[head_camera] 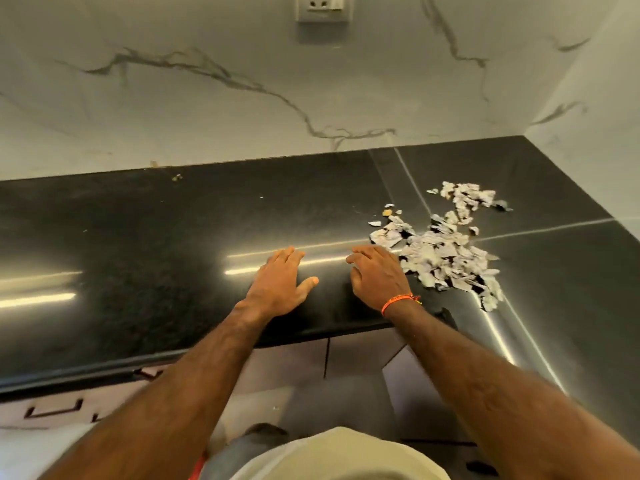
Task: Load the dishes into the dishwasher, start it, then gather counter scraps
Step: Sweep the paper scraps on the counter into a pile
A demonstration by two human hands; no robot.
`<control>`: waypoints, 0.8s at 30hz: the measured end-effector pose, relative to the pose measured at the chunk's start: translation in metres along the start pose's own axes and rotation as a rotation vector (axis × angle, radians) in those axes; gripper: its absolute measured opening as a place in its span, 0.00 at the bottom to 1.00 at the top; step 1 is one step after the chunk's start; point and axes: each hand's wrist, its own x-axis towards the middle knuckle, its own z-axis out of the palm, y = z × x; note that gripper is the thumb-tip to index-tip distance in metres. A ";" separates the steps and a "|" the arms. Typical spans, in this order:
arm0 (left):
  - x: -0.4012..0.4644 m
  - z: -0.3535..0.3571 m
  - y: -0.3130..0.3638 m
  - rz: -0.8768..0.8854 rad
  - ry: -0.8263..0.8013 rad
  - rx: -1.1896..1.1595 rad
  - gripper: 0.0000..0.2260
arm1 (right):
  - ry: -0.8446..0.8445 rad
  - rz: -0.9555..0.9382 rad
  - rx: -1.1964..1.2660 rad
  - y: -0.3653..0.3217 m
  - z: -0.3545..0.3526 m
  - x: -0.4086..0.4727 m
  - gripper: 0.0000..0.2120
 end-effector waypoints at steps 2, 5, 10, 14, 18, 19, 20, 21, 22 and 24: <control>0.017 0.007 0.018 0.053 -0.036 0.017 0.33 | 0.030 0.056 -0.014 0.018 -0.003 -0.006 0.13; 0.047 0.017 0.042 0.148 -0.097 0.051 0.34 | 0.092 0.156 -0.035 0.043 -0.006 -0.010 0.13; 0.092 0.032 0.077 0.327 -0.193 0.106 0.36 | 0.223 0.329 -0.091 0.077 -0.017 -0.021 0.12; 0.120 0.046 0.105 0.505 -0.193 0.132 0.39 | 0.264 0.521 -0.175 0.106 -0.029 -0.031 0.15; 0.134 0.061 0.124 0.645 -0.207 0.153 0.41 | 0.293 0.804 -0.159 0.128 -0.030 -0.052 0.20; 0.137 0.065 0.127 0.669 -0.215 0.181 0.42 | 0.295 0.890 -0.126 0.132 -0.029 -0.056 0.23; 0.141 0.069 0.130 0.686 -0.224 0.205 0.44 | 0.294 0.973 -0.091 0.136 -0.027 -0.060 0.25; 0.144 0.073 0.132 0.687 -0.235 0.220 0.46 | 0.286 1.047 -0.053 0.139 -0.025 -0.062 0.27; 0.146 0.076 0.135 0.683 -0.248 0.228 0.48 | 0.269 1.102 -0.021 0.142 -0.023 -0.063 0.29; 0.151 0.083 0.140 0.694 -0.278 0.251 0.52 | 0.232 1.158 0.008 0.146 -0.017 -0.059 0.34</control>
